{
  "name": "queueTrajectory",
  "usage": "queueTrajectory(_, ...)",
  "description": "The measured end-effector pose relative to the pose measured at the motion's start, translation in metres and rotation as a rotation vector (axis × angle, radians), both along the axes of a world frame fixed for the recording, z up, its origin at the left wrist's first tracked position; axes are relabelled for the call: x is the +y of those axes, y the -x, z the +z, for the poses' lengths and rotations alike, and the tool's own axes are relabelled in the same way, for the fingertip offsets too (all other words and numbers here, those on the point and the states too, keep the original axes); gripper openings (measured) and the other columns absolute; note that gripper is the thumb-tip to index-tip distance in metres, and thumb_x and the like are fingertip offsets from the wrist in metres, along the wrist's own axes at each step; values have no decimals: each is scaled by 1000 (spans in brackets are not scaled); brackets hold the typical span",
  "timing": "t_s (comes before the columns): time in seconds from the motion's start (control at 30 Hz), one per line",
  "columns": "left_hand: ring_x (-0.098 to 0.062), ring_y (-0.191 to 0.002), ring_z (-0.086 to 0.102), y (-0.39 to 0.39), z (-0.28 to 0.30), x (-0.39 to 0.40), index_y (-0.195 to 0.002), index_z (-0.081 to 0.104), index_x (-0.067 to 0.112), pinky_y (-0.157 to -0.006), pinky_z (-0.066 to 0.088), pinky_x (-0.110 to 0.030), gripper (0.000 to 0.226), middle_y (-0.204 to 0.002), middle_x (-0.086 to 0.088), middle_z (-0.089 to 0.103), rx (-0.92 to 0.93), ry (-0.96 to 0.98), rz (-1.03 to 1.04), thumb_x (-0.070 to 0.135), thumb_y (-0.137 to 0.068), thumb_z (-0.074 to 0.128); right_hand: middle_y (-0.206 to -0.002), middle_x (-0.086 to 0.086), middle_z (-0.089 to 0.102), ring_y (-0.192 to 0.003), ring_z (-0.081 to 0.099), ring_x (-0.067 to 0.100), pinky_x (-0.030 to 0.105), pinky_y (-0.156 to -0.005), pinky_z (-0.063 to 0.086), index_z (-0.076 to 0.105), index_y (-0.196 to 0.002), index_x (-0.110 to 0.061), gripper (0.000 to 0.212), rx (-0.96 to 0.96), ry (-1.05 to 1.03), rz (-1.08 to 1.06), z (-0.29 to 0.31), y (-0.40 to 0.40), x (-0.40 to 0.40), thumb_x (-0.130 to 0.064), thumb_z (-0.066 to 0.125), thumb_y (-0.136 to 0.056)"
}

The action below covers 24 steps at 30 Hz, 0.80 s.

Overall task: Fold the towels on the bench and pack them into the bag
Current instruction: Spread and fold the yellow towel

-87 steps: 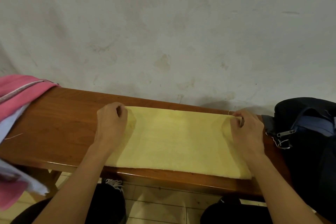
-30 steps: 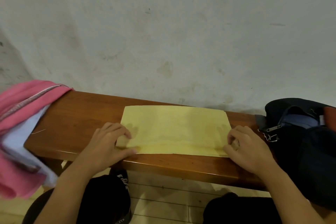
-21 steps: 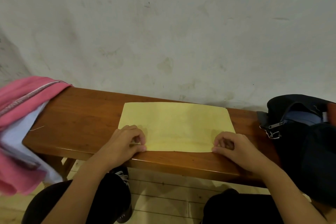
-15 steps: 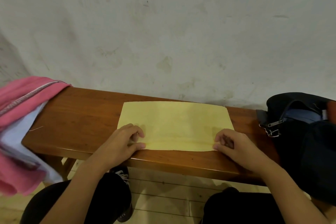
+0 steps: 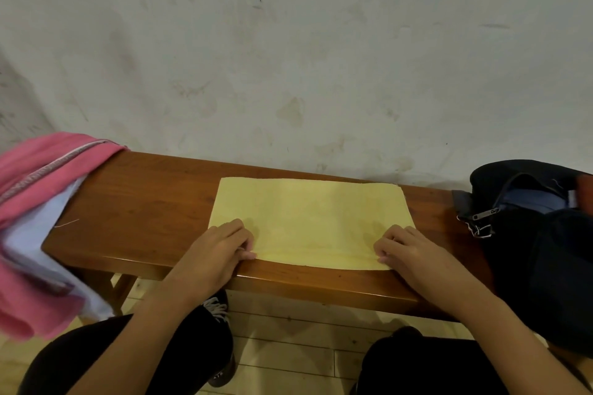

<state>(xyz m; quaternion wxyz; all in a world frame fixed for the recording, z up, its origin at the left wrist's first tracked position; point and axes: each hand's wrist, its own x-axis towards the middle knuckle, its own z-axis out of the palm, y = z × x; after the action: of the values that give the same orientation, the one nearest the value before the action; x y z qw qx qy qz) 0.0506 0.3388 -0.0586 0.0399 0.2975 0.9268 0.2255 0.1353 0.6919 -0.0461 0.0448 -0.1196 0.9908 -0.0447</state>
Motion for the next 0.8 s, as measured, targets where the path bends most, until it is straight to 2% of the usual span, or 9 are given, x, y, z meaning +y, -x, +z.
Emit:
queueTrajectory(0.1,-7,-87,49,-1,-6,-2,-84,47,36,-80,47,-26,24,-96,16,49,97,-2,-42,21,-93,64,-132,-15,42,-117,40,8,24,-96,46,50,-128,-36,32,53,-8,15,-7,-6,2,-42,29,-105)
queueTrajectory(0.2,-4,-85,46,1,-7,-6,-83,54,32,-76,45,-24,14,-93,18,49,180,-14,-65,42,-92,59,-111,-17,53,-98,48,5,29,-83,52,59,-105,-36,42,167,49,7,-9,-9,-3,-57,23,-99)
queueTrajectory(0.3,-3,-89,46,-1,0,5,-80,60,33,-79,41,-19,40,-93,21,49,193,-89,-43,69,-87,44,-95,-16,58,-86,51,4,22,-74,48,65,-86,-33,47,302,71,-9,-4,0,-17,-66,33,-94)
queueTrajectory(0.37,-1,-93,45,-2,4,22,-81,58,33,-83,40,-18,43,-95,22,50,168,-163,-46,73,-85,44,-94,-20,54,-86,48,0,16,-74,42,66,-89,-32,48,312,178,-38,-1,10,-30,-72,39,-90)
queueTrajectory(0.43,-1,-95,46,-2,3,40,-86,59,32,-87,40,-20,37,-97,21,52,141,-213,-82,68,-83,52,-96,-25,48,-87,47,-1,9,-75,36,65,-99,-35,43,248,310,-63,-1,17,-43,-71,48,-85)
queueTrajectory(0.5,-2,-97,47,0,1,55,-92,59,34,-88,37,-21,30,-99,22,51,108,-215,-125,61,-82,61,-97,-26,48,-91,47,-3,9,-75,37,62,-105,-37,33,165,378,-45,-6,24,-53,-61,62,-83)
queueTrajectory(0.67,-2,-90,46,3,-5,70,-93,60,32,-81,35,-22,21,-87,17,52,-86,-198,-97,43,-83,73,-86,-19,54,-87,49,2,14,-71,42,61,-87,-37,11,-52,573,-54,-10,31,-60,-37,72,-87)
queueTrajectory(0.73,-3,-90,47,2,-4,70,-91,62,30,-80,35,-20,16,-87,15,54,-125,-203,-68,40,-85,72,-87,-18,53,-86,49,4,15,-74,40,60,-87,-36,9,-61,542,-35,-11,31,-60,-34,68,-92)
queueTrajectory(0.8,-5,-89,46,0,-3,70,-95,62,26,-83,36,-19,13,-91,14,56,-73,-156,-91,38,-90,66,-92,-18,52,-85,48,5,17,-78,37,55,-90,-33,8,2,366,56,-11,28,-62,-35,61,-96)
